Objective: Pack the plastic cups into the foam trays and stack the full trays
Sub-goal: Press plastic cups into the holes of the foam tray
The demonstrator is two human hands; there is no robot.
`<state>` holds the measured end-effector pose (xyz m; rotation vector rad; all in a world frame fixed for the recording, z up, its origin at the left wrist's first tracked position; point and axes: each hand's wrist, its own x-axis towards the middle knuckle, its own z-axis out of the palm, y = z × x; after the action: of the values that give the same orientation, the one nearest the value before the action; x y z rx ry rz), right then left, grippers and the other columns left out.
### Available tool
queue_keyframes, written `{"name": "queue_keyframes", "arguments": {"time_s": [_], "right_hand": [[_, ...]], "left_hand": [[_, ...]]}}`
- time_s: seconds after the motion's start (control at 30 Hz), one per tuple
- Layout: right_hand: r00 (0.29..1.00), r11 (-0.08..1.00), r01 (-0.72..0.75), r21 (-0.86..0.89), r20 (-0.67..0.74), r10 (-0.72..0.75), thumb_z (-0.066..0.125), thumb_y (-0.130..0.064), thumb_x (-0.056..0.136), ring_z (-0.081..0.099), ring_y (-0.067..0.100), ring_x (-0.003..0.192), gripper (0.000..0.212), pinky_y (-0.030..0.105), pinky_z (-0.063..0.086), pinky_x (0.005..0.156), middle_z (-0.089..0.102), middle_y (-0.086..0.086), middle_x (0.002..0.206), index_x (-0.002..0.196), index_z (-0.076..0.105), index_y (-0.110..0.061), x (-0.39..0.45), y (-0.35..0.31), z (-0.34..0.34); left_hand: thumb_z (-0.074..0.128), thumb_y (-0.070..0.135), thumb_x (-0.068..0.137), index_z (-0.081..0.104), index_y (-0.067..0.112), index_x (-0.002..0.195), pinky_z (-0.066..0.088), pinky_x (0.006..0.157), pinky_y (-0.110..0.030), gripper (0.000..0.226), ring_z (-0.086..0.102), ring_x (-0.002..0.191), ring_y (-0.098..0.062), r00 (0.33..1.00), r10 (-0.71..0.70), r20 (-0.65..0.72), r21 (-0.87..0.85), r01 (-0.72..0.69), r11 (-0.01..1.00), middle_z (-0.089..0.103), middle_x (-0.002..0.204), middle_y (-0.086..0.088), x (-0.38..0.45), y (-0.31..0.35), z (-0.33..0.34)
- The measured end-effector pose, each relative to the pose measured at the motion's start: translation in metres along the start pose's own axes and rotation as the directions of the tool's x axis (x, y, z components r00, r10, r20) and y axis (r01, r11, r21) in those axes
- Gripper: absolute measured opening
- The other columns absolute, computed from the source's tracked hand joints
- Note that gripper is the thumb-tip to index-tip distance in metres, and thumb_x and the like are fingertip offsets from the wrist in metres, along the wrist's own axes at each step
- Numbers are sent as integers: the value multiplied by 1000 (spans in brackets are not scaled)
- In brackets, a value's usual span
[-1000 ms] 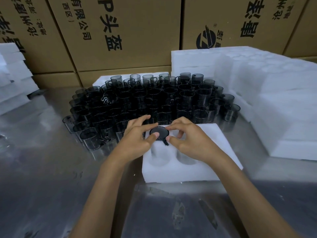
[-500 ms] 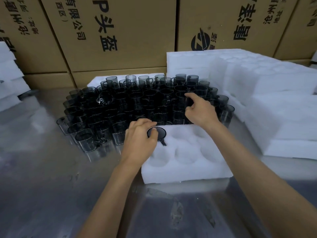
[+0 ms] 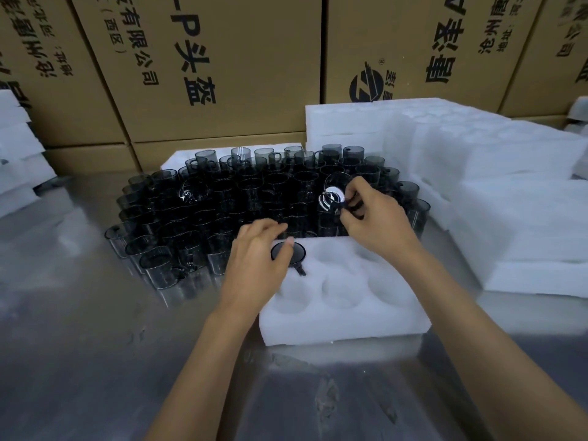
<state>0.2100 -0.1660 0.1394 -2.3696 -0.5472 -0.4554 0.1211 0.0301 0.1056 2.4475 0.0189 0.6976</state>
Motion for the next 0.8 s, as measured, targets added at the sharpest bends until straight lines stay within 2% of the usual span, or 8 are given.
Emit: {"name": "queue_keyframes", "arguments": {"time_s": [0.07, 0.13, 0.23, 0.3, 0.47, 0.53, 0.67, 0.8], "right_hand": [[999, 999, 35, 30, 22, -36, 63, -24, 89, 57, 13, 64, 22, 36, 48, 63, 66, -3, 86, 96, 43, -32, -16, 2, -9], [997, 993, 60, 98, 40, -64, 64, -22, 90, 56, 8, 60, 24, 35, 50, 64, 69, -5, 93, 98, 45, -34, -30, 4, -15], [994, 971, 97, 219, 26, -105, 66, -14, 90, 66, 8, 103, 28, 39, 54, 90, 65, -20, 117, 102, 50, -35, -47, 2, -18], [991, 958, 126, 257, 14, -134, 64, -7, 89, 61, 4, 116, 34, 37, 51, 97, 63, -23, 121, 104, 52, -35, -53, 0, -17], [987, 853, 148, 501, -15, -162, 49, 15, 86, 63, 12, 111, 46, 32, 50, 97, 67, -12, 108, 108, 55, -25, -55, 2, -19], [990, 772, 98, 627, 21, -143, 47, 19, 89, 65, 13, 113, 50, 29, 51, 93, 71, -6, 111, 113, 52, -24, -54, 3, -22], [990, 656, -72, 751, 135, -46, 54, 6, 96, 68, 8, 109, 48, 18, 52, 86, 74, -2, 115, 131, 47, -26, -54, 4, -21], [986, 740, -129, 660, 166, 24, 63, -15, 97, 67, 1, 103, 23, 15, 49, 89, 75, -9, 106, 118, 64, -22, -55, 5, -15]], "left_hand": [[54, 29, 100, 54, 21, 141, 30, 107, -20, 41, 35, 127, 2, 997, 51, -64, -96, -57, 994, 51, 138, 13, 4, 8, -3], [58, 26, 98, 43, 31, 147, 34, 104, -19, 52, 35, 132, 5, 997, 80, -24, -238, -83, 968, 45, 143, 19, 10, 19, -2], [68, 15, 91, 31, 43, 150, 44, 90, -10, 75, 42, 129, 8, 981, 134, 140, -394, -69, 917, 44, 148, 20, 17, 39, 3], [73, 10, 87, 38, 42, 148, 45, 78, -5, 77, 50, 113, 13, 978, 143, 155, -412, -68, 909, 51, 139, 25, 17, 46, 9], [84, 16, 76, 57, 33, 130, 38, 89, -4, 63, 54, 109, 13, 993, 110, 50, -360, -85, 929, 63, 117, 24, 12, 47, 15], [87, 23, 71, 59, 34, 122, 40, 92, -11, 60, 55, 112, 7, 995, 82, 56, -334, -59, 941, 65, 115, 20, 11, 46, 15], [88, 38, 68, 57, 39, 122, 45, 100, -30, 62, 54, 119, -1, 990, -5, 144, -267, 43, 963, 63, 121, 16, 7, 37, 13], [83, 38, 75, 47, 48, 127, 40, 104, -30, 64, 50, 123, 1, 970, 13, 243, -262, 53, 964, 63, 124, 20, 4, 34, 14]]}}
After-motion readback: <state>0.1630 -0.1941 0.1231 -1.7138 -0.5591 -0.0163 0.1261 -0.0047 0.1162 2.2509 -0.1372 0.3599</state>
